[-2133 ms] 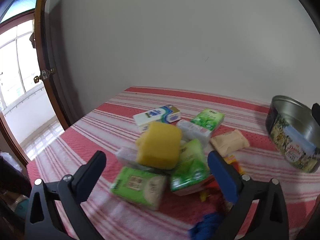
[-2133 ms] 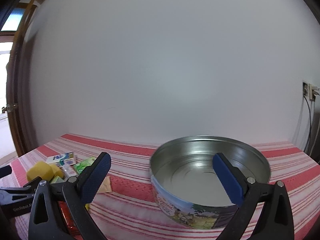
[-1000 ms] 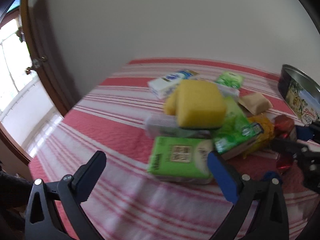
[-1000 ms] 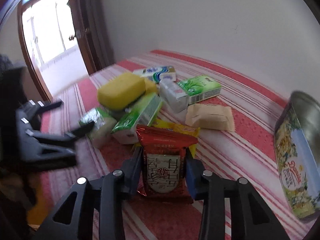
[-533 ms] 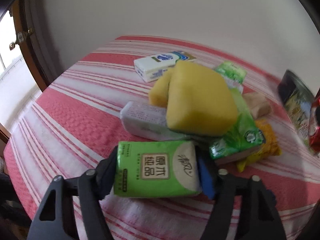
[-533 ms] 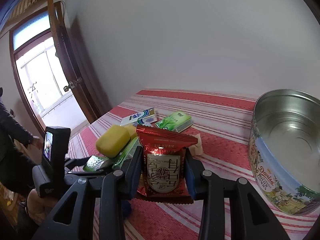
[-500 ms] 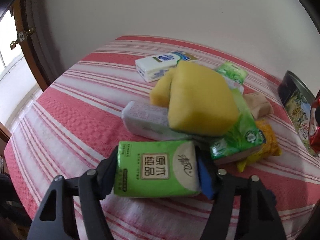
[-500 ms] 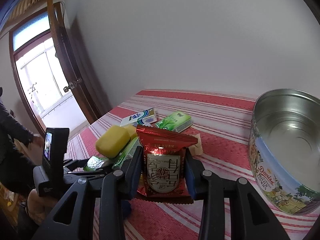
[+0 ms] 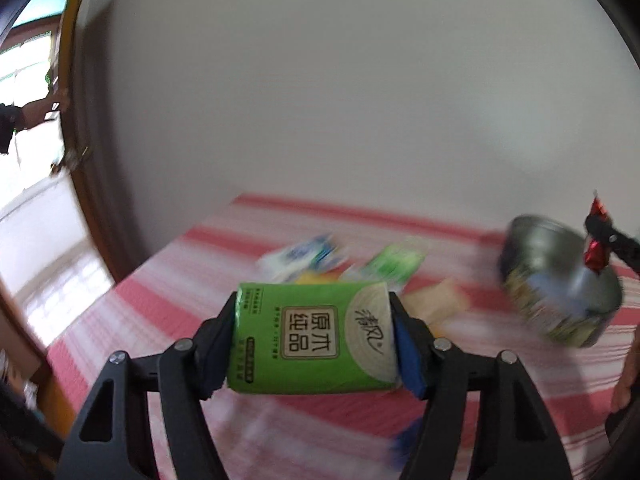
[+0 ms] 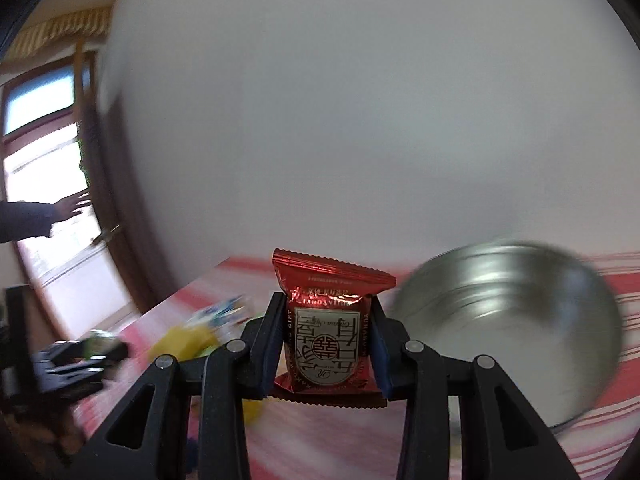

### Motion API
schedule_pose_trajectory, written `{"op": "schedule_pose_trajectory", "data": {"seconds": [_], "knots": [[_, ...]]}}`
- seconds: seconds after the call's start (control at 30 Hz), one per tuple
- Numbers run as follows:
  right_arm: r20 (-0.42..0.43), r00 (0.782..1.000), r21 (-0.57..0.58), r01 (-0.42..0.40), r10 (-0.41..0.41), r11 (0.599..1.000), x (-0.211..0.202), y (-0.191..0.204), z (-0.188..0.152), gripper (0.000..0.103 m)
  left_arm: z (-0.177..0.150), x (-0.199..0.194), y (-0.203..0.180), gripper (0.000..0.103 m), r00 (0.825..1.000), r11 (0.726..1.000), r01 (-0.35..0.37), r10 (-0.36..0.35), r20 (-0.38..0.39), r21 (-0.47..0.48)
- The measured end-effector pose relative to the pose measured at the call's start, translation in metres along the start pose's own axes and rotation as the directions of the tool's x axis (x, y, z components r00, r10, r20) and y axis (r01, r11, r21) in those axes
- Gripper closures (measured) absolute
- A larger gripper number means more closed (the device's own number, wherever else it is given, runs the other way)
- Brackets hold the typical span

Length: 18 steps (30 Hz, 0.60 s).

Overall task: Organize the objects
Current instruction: 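Grasp the green tissue pack with left gripper while right gripper grasps red snack packet, then carry both items over the metal tin and open both grippers to drop them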

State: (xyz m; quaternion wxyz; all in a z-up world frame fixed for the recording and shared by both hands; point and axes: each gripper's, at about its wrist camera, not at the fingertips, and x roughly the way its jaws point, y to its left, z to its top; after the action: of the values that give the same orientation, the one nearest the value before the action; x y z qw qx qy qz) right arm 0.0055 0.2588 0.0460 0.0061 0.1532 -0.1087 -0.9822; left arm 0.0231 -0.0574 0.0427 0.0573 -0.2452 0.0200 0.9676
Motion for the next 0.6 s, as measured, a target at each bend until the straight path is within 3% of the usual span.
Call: {"op": "schedule_pose_trajectory", "data": {"seconds": [0.13,0.3,0.5,0.6], "knots": [[0.057,0.984,0.028,0.170,-0.171,0.985,-0.025,-0.055,0.011,0.062,0.016,0.003,-0.053,0.035,0.994,0.994,0.106,-0.106,0.037,0.016],[0.083,0.952,0.069,0.288,-0.293,0.955,-0.049,-0.117,0.016,0.062,0.034,0.026,-0.143,0.035,0.970,0.968,0.236,-0.239,0.033,0.081],[-0.030,0.944,0.019,0.328,-0.327,0.945,-0.028,-0.149,0.011,0.062,0.037,0.067,-0.230,0.035,0.945,0.940,0.326,-0.321,-0.057,0.097],[-0.090,0.940,0.005,0.330,-0.328,0.944,-0.018,-0.150,0.002,0.062,0.029,0.083,-0.262,0.035,0.942,0.936,0.331,-0.321,-0.097,0.117]]}}
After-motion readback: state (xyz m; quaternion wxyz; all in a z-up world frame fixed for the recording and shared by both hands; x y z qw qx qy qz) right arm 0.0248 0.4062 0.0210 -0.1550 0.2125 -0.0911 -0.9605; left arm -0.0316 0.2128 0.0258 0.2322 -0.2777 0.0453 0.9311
